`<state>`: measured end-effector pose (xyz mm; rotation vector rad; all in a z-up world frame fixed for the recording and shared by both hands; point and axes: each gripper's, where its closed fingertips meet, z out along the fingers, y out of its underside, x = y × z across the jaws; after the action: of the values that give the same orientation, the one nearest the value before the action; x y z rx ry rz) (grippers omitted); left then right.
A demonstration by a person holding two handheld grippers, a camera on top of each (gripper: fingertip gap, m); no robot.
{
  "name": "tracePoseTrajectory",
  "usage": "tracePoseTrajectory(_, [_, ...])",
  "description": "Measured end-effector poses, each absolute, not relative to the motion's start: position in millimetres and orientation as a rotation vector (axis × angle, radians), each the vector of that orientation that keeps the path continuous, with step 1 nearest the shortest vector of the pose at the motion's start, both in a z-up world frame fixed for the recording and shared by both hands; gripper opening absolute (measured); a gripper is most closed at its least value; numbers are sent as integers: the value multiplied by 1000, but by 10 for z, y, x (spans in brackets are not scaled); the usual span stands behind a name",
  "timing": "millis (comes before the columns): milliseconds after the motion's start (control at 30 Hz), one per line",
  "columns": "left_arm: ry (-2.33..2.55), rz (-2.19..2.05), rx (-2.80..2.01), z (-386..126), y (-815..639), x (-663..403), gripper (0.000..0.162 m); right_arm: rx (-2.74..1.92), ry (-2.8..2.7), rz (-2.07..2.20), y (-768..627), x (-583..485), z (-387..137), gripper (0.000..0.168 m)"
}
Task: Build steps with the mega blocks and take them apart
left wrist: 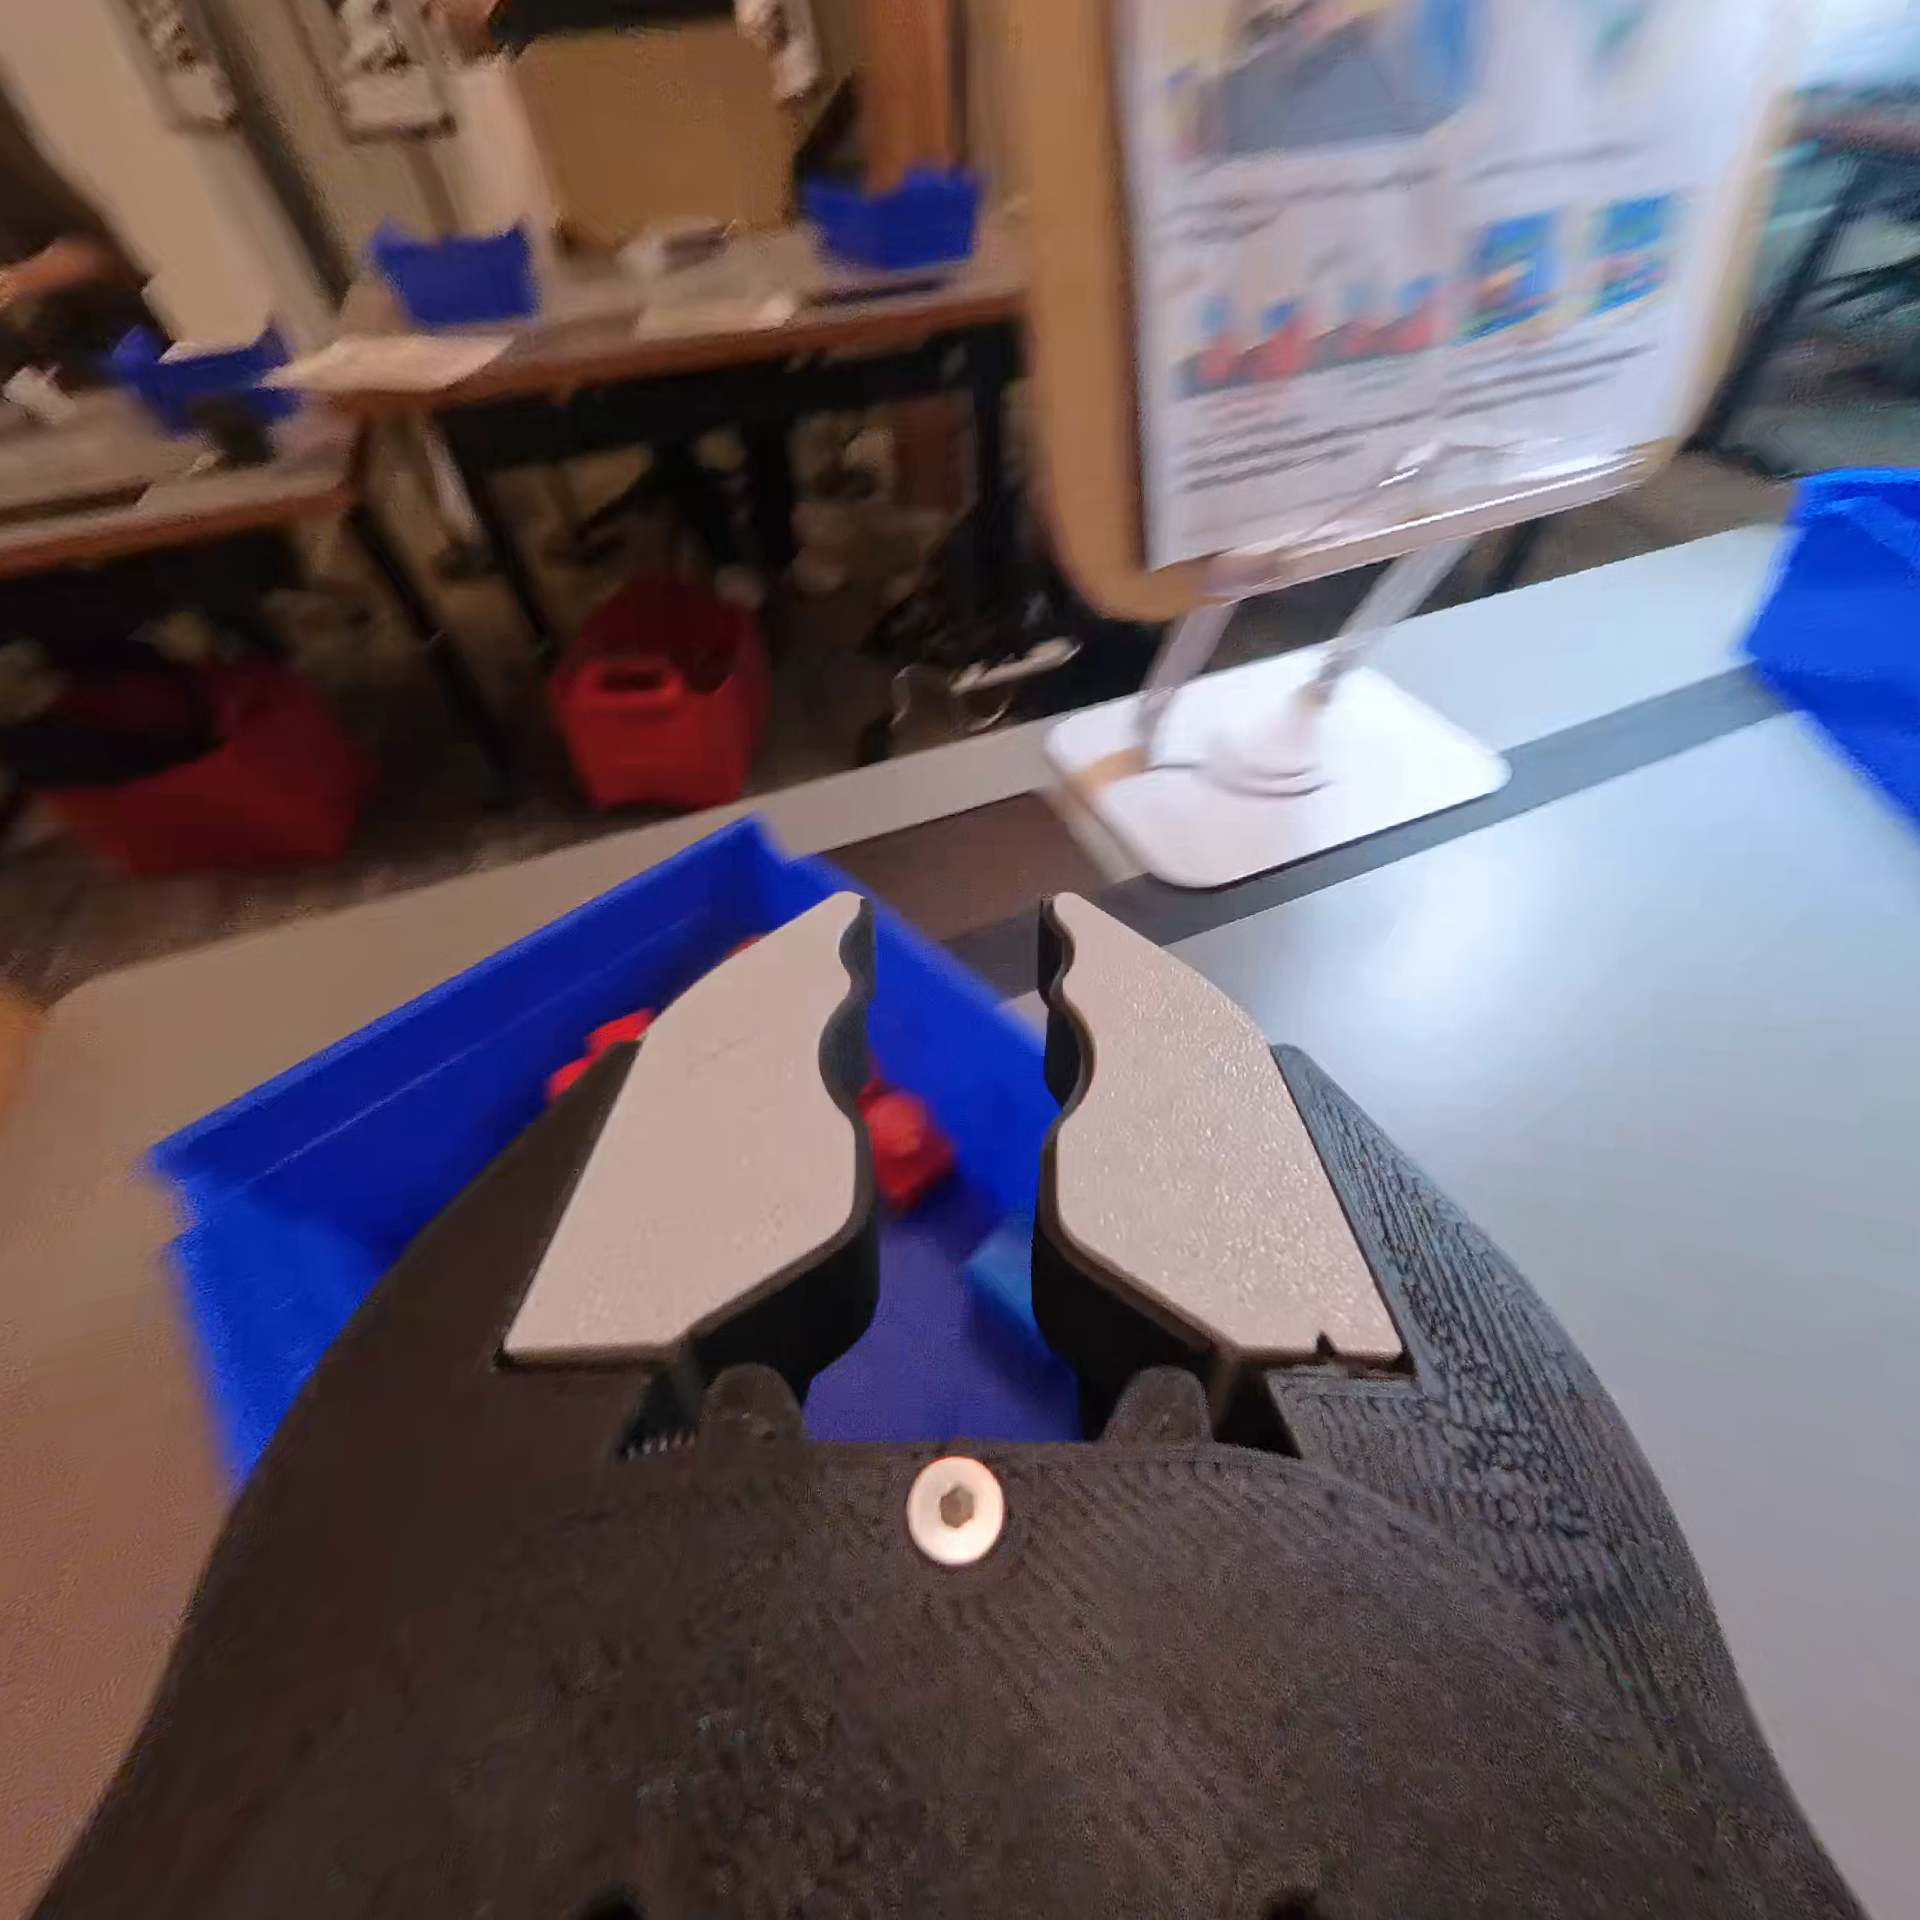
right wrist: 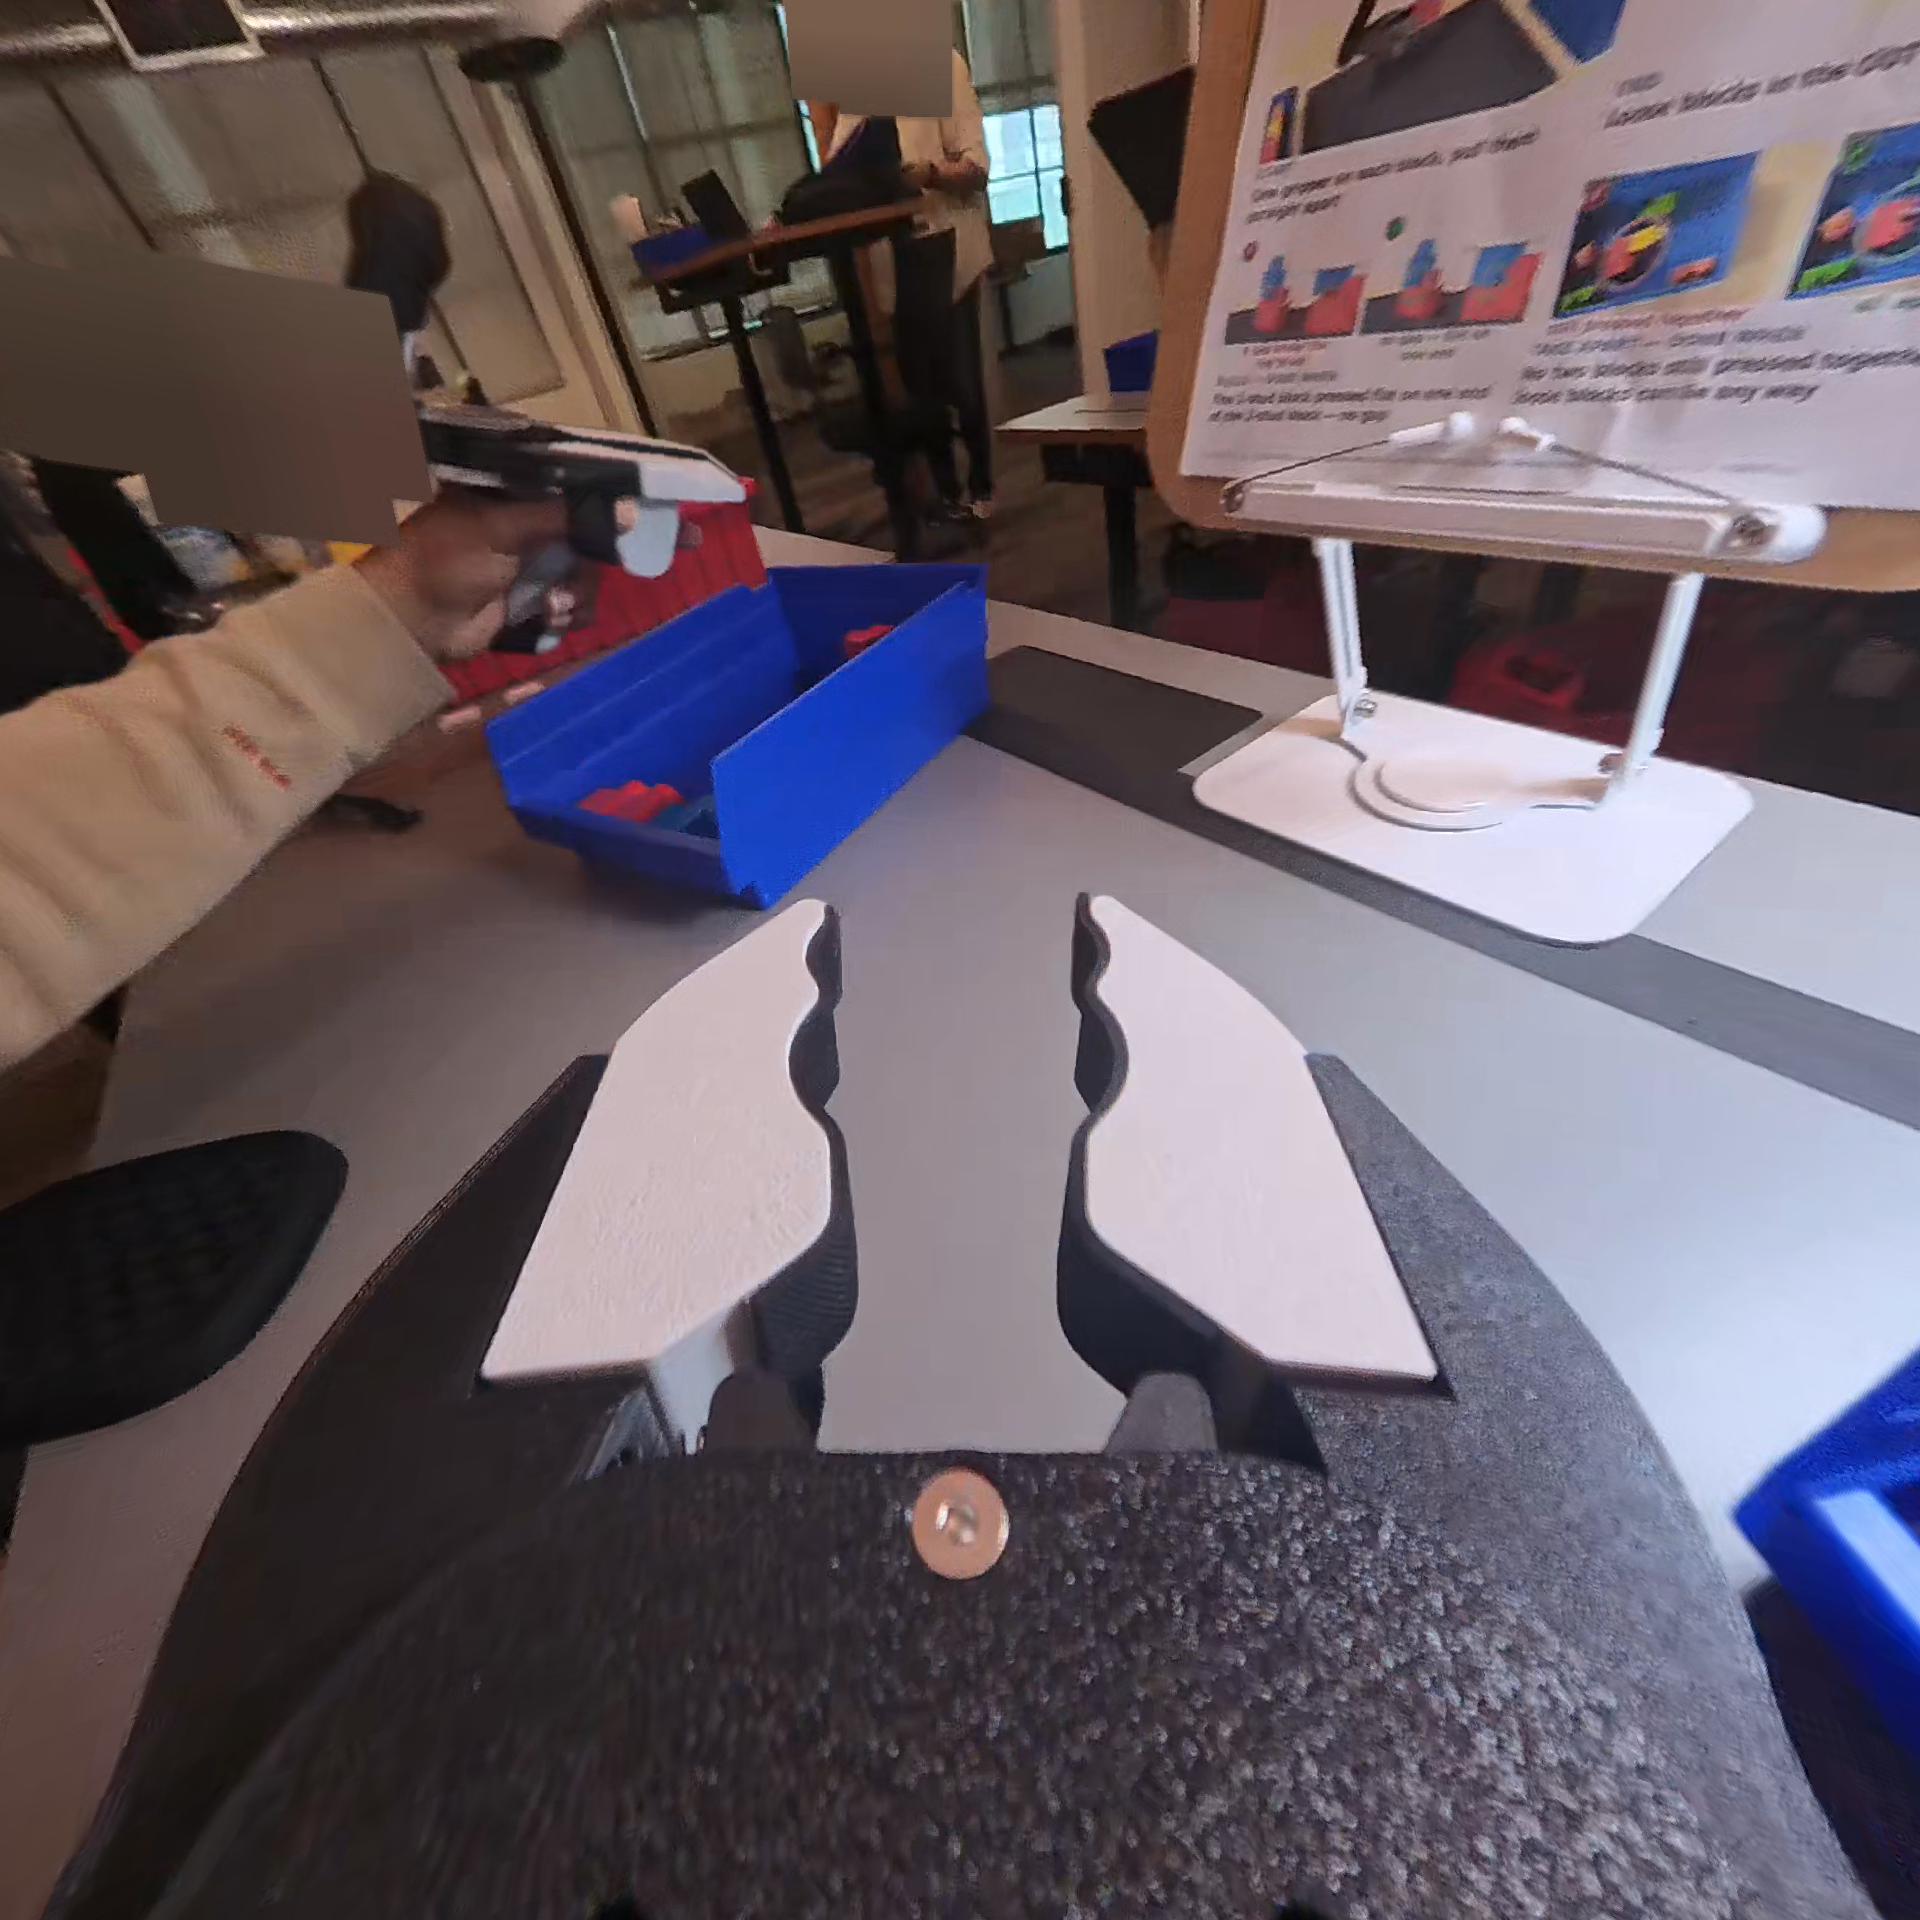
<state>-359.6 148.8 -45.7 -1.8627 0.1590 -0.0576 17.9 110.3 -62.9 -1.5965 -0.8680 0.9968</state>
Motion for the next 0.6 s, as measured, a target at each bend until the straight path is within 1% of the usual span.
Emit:
tracePoseTrajectory(67, [47, 43, -1986, -685, 1557, -4146, 34, -1574, -882, 1021, 980, 67, -785, 40])
tracePoseTrajectory(167, [-98, 83, -2116, -1049, 1605, -4638, 39, -1553, -919, 982, 946, -25, -1014, 37])
tracePoseTrajectory(233, [-193, 36, -2124, -1195, 1686, -4763, 41, -1572, -963, 954, 947, -49, -1137, 36])
tracePoseTrajectory(367, [-257, -36, -2135, -1470, 1966, -4745, 44, -1535, -934, 936, 1001, 6, -1161, 26])
tracePoseTrajectory(467, [-278, -8, -2164, -1664, 2188, -4746, 46, -1527, -916, 896, 1048, 69, -1205, 21])
tracePoseTrajectory(533, [-288, 55, -2213, -1825, 2281, -4777, 43, -1539, -917, 884, 1057, 87, -1257, 20])
tracePoseTrajectory(567, [-295, 134, -2227, -1859, 2292, -4831, 24, -1547, -920, 877, 1061, 94, -1282, 19])
tracePoseTrajectory(600, [-271, 194, -2247, -1870, 2300, -4844, 22, -1551, -922, 871, 1064, 104, -1296, 19])
